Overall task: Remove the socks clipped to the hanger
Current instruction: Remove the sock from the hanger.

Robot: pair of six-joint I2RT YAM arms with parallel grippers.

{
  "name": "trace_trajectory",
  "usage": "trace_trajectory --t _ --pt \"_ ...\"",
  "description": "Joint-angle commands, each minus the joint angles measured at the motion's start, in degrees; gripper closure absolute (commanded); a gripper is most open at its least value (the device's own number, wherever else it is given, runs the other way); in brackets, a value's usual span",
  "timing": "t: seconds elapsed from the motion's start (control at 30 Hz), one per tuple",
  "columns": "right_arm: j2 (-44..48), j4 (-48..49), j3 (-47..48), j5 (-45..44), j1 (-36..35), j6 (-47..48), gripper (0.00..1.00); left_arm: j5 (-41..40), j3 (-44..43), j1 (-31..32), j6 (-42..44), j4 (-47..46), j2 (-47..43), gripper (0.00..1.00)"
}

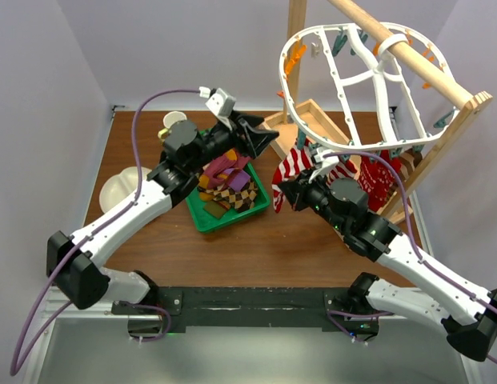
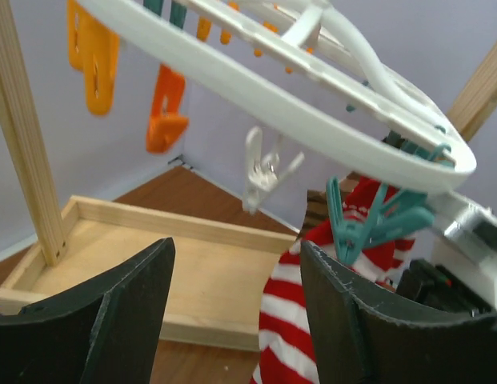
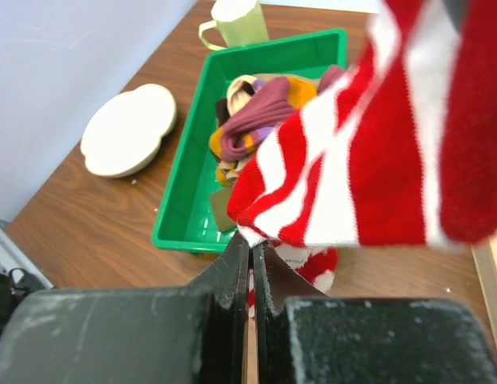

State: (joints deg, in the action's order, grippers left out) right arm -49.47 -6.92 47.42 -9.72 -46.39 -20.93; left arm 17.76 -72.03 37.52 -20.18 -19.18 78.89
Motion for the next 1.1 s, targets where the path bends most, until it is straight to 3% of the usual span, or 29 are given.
trace_trajectory --t 0.0,0.43,0.7,0.9,1.07 --pt "0.69 -0.2 3.38 1.54 -0.1 0.71 1.0 2.37 8.03 -0.25 -2.4 -1.04 -4.88 0.3" --pt "1.05 -2.13 5.31 2.42 -0.02 0.27 1.0 13.0 21.92 -0.16 -1.79 -3.5 -9.28 0.25" --pt "0.08 -1.87 5.93 2.95 -0.1 -0.25 1.0 20.38 26.68 0.01 -6.7 -13.16 -7.44 0.21" --pt "-0.27 -1.7 6.02 3.12 -0.1 -0.43 1.0 21.0 27.03 1.15 -10.31 -19.49 -3.41 0.15" --pt "-0.54 -1.52 6.02 3.39 -0.1 -0.6 1.0 16.71 25.97 3.0 -10.93 -21.86 -0.59 0.13"
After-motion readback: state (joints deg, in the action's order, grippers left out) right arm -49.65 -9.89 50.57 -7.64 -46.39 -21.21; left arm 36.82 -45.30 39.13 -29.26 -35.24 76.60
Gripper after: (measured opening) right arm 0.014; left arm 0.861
